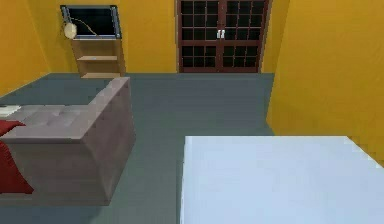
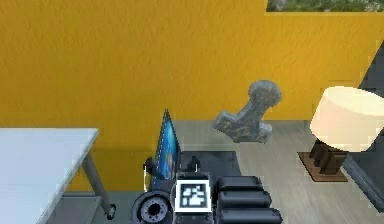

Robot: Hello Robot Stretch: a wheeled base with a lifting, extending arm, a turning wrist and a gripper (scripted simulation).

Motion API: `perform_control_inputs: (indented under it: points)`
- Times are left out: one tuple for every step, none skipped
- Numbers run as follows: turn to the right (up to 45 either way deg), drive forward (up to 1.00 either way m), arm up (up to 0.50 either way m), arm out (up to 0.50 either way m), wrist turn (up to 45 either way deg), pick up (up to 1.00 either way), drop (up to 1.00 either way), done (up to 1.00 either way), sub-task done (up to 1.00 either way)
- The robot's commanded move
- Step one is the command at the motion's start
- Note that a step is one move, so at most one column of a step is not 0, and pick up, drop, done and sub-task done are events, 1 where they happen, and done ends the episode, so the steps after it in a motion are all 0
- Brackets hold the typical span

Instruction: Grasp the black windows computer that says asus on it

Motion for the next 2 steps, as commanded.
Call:
perform_control_inputs:
  points:
    - [0.0,0.0,-0.3,0.0,0.0,0.0,0.0,0.0,0.0]
    - [0.0,0.0,0.0,0.0,0.0,1.0,0.0,0.0,0.0]
